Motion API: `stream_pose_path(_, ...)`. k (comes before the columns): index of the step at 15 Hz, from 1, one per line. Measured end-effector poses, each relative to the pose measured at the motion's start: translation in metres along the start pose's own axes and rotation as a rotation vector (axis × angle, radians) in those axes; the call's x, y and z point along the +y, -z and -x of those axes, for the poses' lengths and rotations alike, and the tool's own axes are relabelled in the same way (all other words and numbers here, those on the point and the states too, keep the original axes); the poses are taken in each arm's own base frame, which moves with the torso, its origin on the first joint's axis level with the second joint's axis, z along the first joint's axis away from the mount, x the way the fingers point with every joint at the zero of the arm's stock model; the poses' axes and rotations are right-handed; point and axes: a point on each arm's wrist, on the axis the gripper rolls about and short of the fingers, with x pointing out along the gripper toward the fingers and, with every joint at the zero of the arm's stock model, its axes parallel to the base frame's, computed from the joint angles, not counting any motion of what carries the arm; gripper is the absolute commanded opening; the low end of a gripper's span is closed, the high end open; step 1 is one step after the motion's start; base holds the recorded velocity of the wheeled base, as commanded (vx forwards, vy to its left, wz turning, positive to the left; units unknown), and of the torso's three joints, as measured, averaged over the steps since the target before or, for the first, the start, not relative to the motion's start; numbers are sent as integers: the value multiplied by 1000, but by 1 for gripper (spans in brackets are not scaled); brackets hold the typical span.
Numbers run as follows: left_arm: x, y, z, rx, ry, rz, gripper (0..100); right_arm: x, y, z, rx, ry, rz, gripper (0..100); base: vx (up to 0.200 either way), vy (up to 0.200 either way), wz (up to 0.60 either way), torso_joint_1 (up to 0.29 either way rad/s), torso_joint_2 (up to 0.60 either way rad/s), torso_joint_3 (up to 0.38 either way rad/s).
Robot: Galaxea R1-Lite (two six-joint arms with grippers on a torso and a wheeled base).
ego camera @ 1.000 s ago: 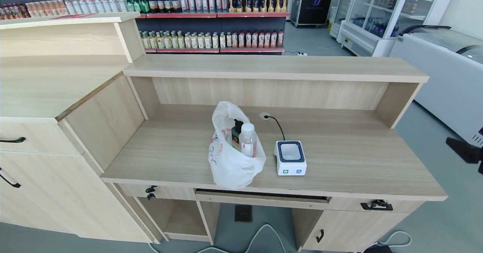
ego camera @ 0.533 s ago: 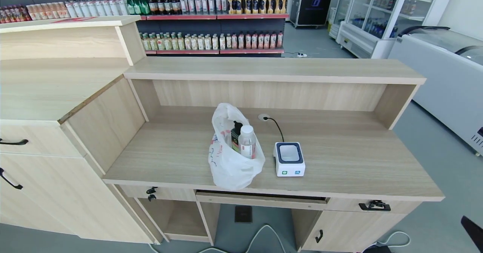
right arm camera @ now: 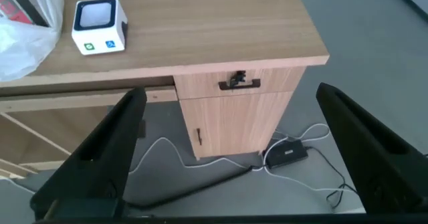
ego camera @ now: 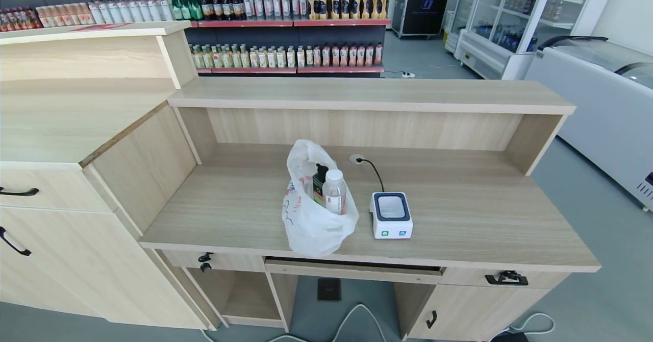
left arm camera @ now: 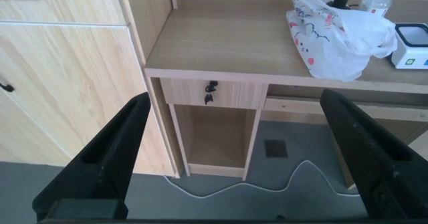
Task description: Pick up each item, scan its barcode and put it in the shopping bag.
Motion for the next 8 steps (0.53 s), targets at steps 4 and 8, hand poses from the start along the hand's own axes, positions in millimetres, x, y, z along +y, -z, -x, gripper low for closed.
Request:
stream_pose_path(4,0,0,0,0,0,0,100,-1,1,4,-46,1,-17,100,0,0,0,0,0,0)
stream_pose_path(8,0,0,0,0,1,0,100,-1,1,5,-57,1,-18,100,0,0,0,0,0,0)
